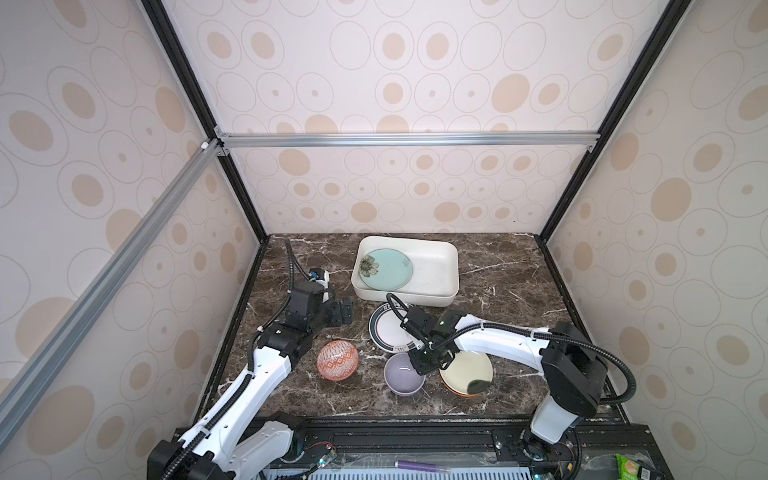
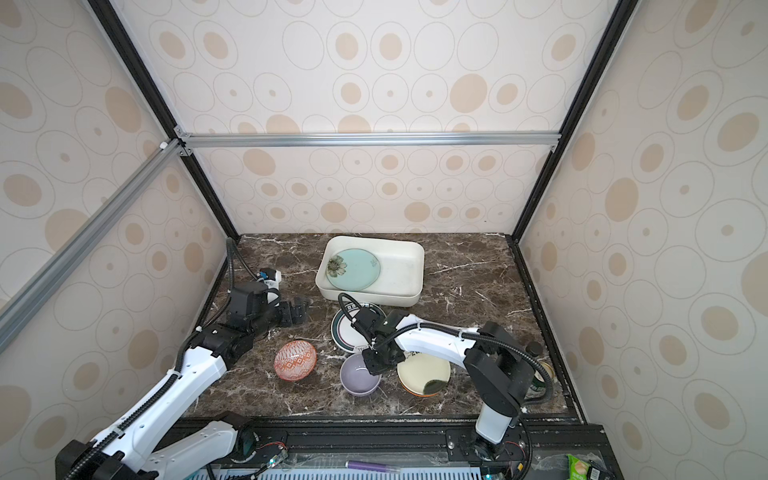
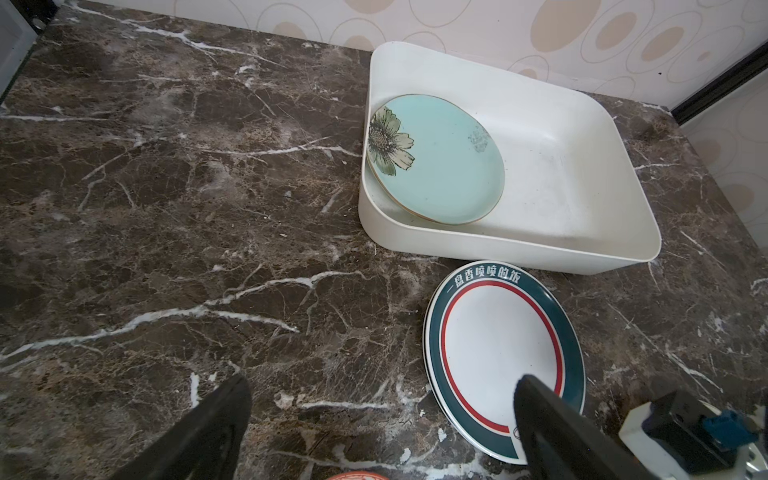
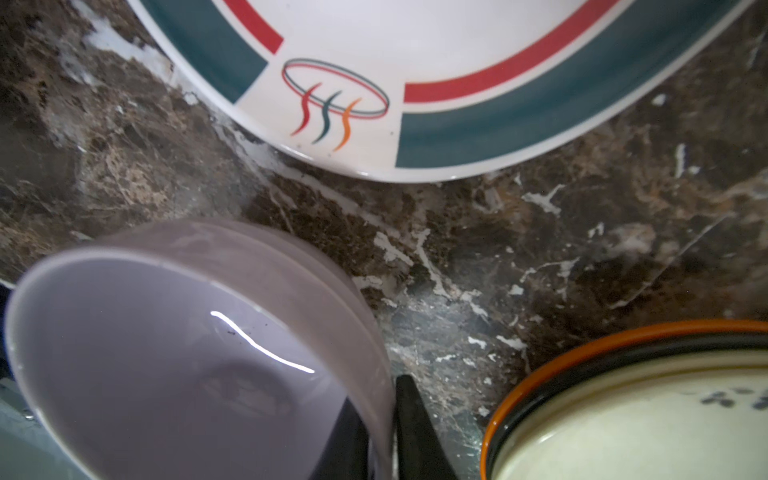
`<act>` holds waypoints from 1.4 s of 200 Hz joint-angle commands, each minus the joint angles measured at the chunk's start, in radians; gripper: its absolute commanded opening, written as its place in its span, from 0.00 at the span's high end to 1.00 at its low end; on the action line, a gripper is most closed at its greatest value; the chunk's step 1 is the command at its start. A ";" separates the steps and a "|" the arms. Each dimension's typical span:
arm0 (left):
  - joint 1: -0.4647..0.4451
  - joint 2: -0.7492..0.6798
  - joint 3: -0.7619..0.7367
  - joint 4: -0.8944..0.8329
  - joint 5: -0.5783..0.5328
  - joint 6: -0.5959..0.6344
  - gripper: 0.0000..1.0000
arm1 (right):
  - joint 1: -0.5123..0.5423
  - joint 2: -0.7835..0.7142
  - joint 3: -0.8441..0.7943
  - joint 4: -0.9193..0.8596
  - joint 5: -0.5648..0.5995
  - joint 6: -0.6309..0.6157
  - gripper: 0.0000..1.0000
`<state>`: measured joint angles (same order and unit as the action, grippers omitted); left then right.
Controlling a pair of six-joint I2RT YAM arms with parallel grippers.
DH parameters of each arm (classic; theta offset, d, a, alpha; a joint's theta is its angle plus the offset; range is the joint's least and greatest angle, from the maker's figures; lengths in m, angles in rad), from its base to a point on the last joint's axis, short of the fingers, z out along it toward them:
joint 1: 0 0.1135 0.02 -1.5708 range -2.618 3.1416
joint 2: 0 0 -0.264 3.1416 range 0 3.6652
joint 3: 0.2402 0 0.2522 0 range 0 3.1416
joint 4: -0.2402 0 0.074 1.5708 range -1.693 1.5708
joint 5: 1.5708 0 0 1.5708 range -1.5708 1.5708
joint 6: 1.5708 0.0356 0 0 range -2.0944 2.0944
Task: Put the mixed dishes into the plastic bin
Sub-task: 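Reach the right gripper to the lavender bowl while the left arm draws back, then grasp the lavender bowl's rim with the right gripper and lift it, then carry the lavender bowl into the bin and open the right gripper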
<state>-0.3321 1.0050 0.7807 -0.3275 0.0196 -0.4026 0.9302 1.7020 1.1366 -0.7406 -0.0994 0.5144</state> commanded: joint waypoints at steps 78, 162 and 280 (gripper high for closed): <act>-0.004 0.000 0.020 -0.006 -0.016 0.015 0.01 | 0.007 -0.093 0.094 -0.138 0.036 -0.028 0.91; 0.001 0.095 0.108 0.003 -0.022 0.042 0.01 | -0.170 -0.062 0.343 -0.295 0.110 -0.130 0.89; 0.004 0.556 0.493 0.009 0.073 0.087 0.01 | -0.600 0.579 1.264 -0.427 0.042 -0.227 0.88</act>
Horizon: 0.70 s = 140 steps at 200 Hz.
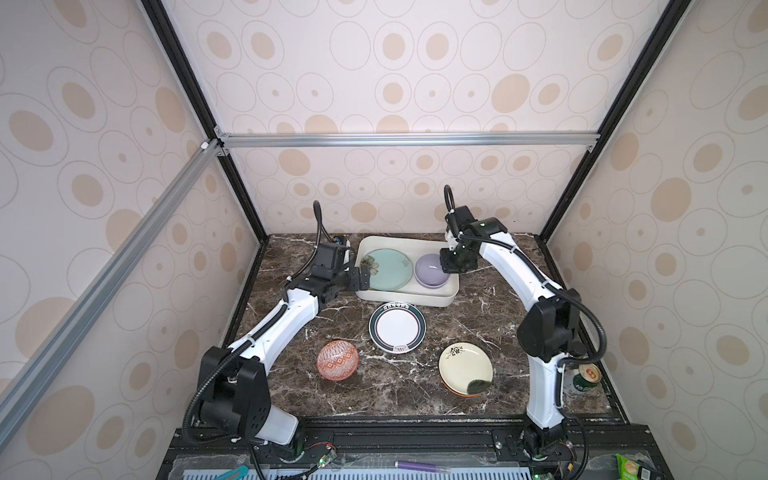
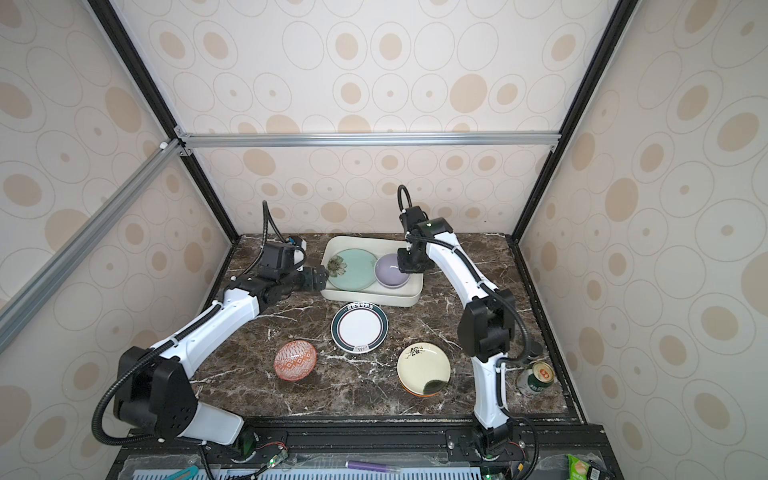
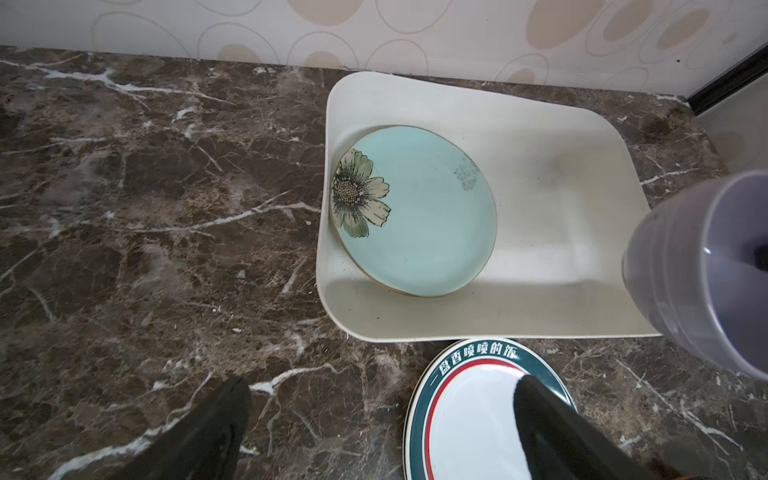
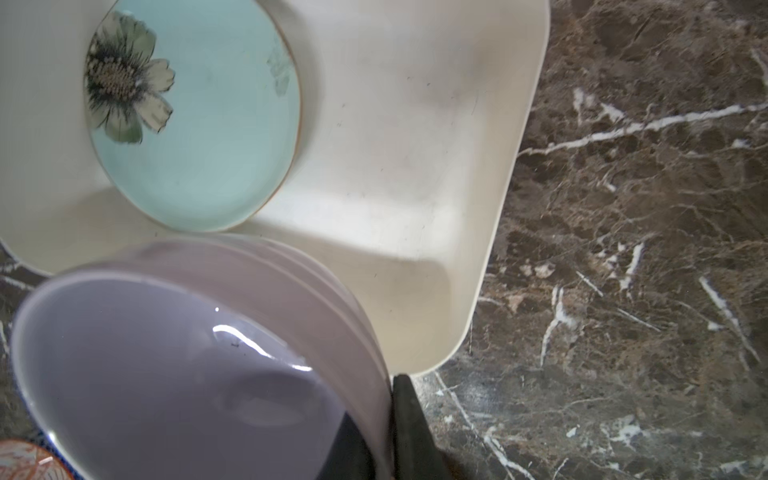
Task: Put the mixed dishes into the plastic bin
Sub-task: 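Carry the lavender bowl into the bin and open the right gripper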
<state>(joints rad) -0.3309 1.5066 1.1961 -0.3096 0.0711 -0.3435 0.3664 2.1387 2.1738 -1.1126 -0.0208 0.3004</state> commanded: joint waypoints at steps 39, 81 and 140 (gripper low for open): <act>0.004 0.138 0.119 -0.007 0.037 0.027 0.01 | -0.115 0.400 0.575 -0.097 -0.106 0.022 0.84; 0.005 0.171 0.113 -0.005 0.037 0.028 0.01 | -0.133 0.399 0.406 0.011 -0.123 0.025 0.85; 0.006 0.166 0.098 0.009 0.053 0.023 0.01 | -0.130 0.413 0.338 0.047 -0.153 0.025 0.84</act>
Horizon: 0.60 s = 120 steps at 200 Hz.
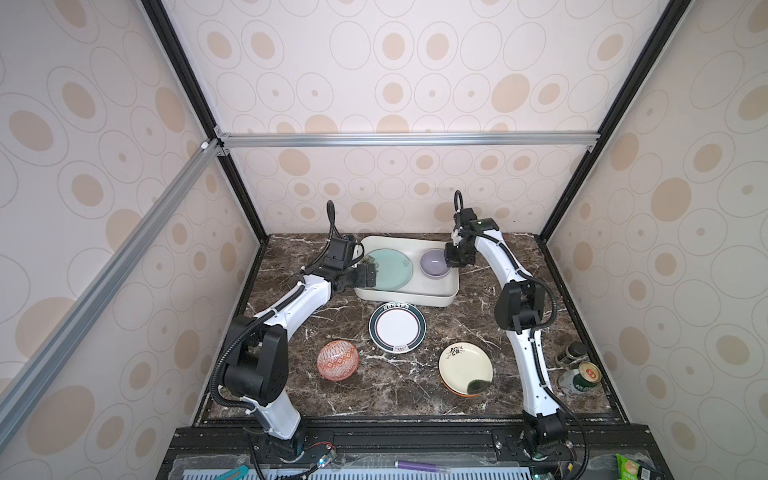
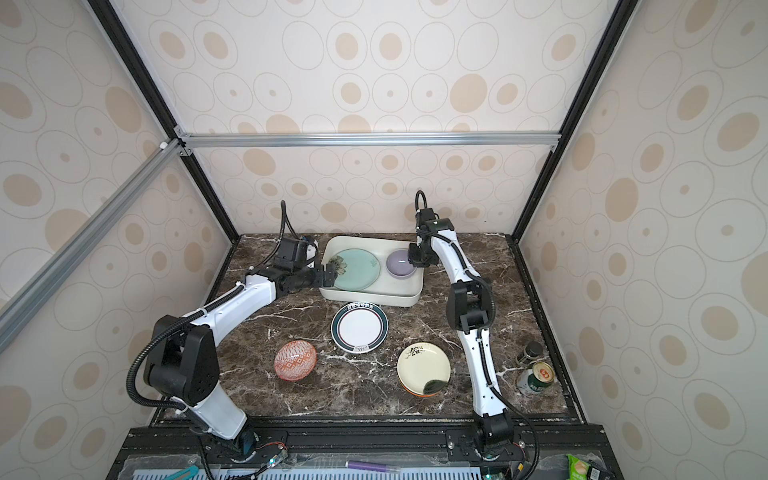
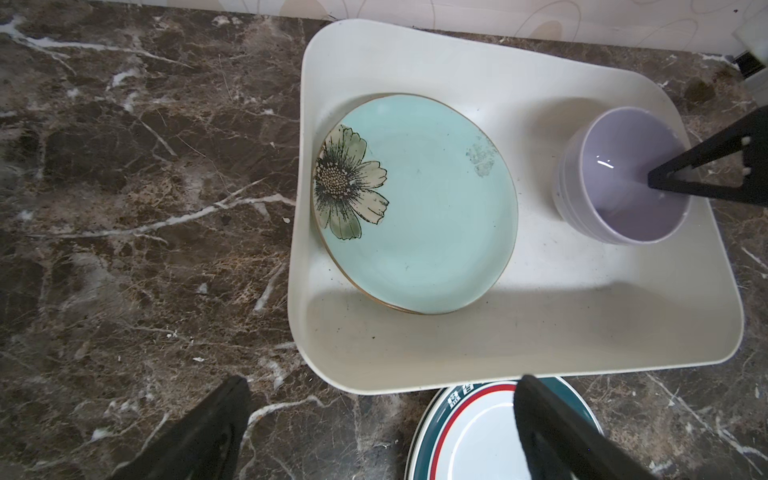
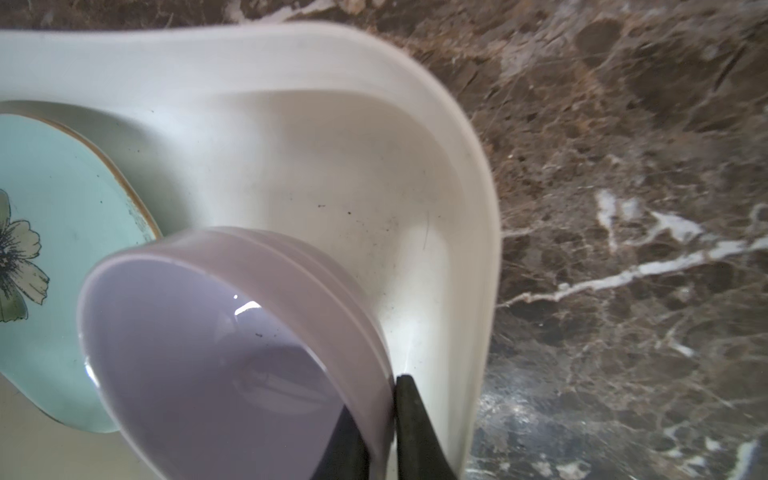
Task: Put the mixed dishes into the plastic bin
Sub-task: 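Carry the lavender bowl into the bin and open the right gripper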
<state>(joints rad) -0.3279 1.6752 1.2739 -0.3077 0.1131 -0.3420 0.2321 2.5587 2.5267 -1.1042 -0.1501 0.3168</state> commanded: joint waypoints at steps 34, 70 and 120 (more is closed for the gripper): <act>0.003 -0.016 0.005 0.012 0.009 0.019 0.01 | 0.000 0.034 0.016 0.059 -0.017 0.007 0.85; 0.003 -0.013 0.005 0.004 0.002 0.024 0.01 | -0.002 0.051 0.023 0.072 -0.013 0.009 0.78; 0.003 -0.005 0.007 0.002 0.002 0.021 0.01 | -0.025 0.064 0.040 0.112 0.012 0.014 0.79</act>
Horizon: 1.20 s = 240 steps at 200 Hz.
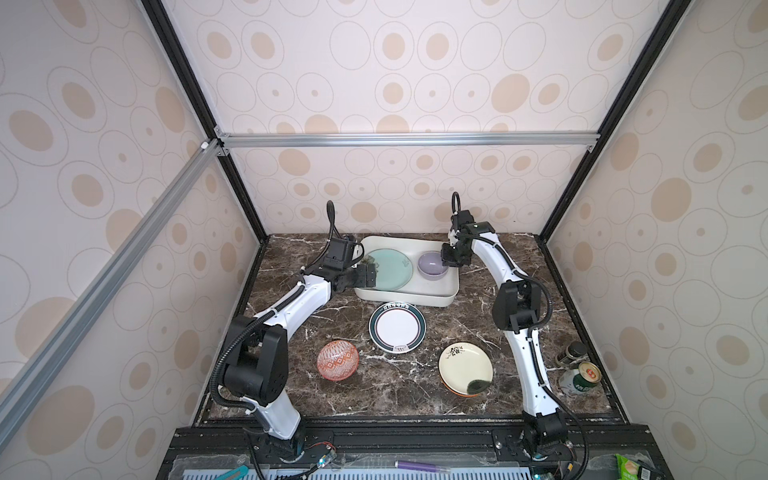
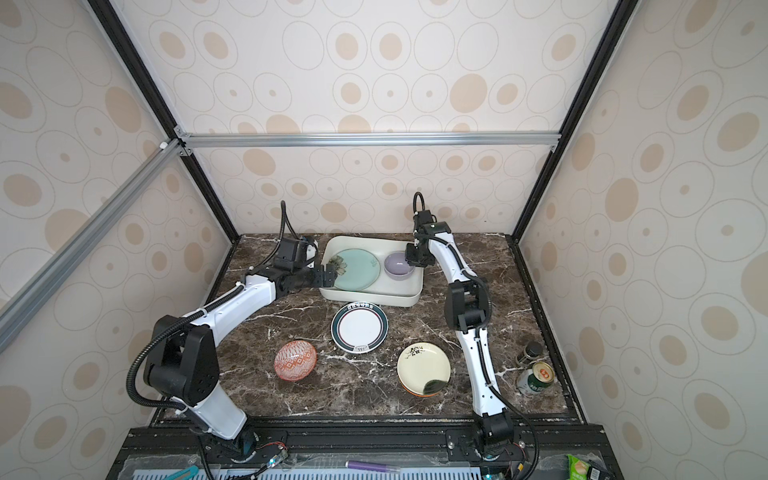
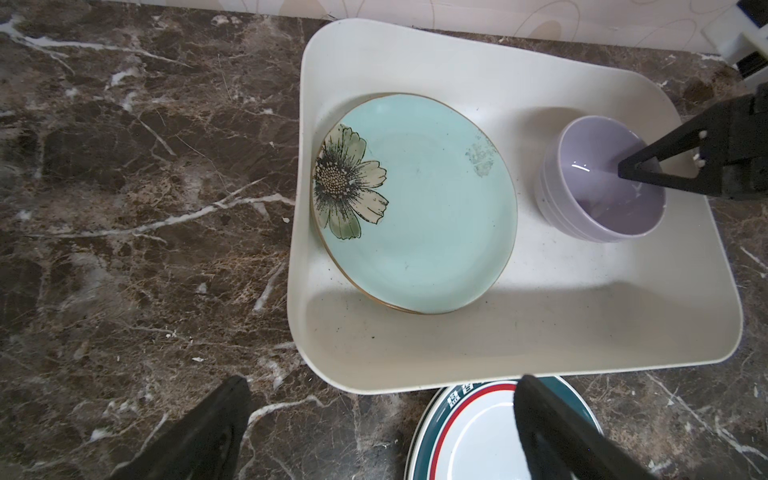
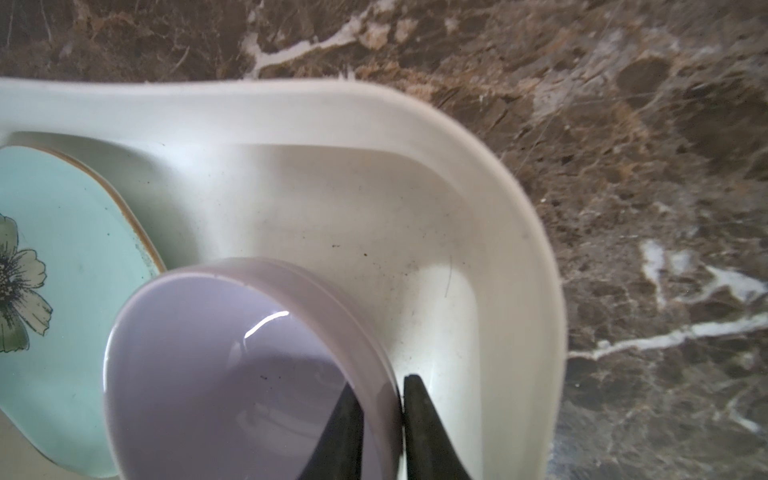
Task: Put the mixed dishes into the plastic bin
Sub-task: 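Carry the lavender bowl into the bin and open the right gripper, then reach the right gripper to the red-orange patterned bowl while the left gripper nears it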
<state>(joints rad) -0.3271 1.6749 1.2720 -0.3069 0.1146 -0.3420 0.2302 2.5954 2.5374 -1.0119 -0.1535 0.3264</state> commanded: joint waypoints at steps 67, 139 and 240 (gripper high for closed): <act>0.003 -0.027 -0.008 -0.018 -0.009 0.013 0.01 | -0.029 -0.045 -0.031 0.041 -0.062 -0.027 0.57; 0.002 -0.333 -0.311 -0.010 -0.071 -0.077 0.01 | 0.093 -0.485 -0.469 0.115 -0.014 -0.054 0.54; 0.005 -0.782 -0.611 -0.180 -0.228 -0.339 0.01 | 0.542 -0.658 -0.895 0.281 -0.094 0.046 0.48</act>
<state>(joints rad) -0.3260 1.0130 0.7044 -0.4381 -0.0341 -0.5507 0.7364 1.9400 1.6711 -0.7712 -0.2222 0.3351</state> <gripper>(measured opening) 0.992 0.519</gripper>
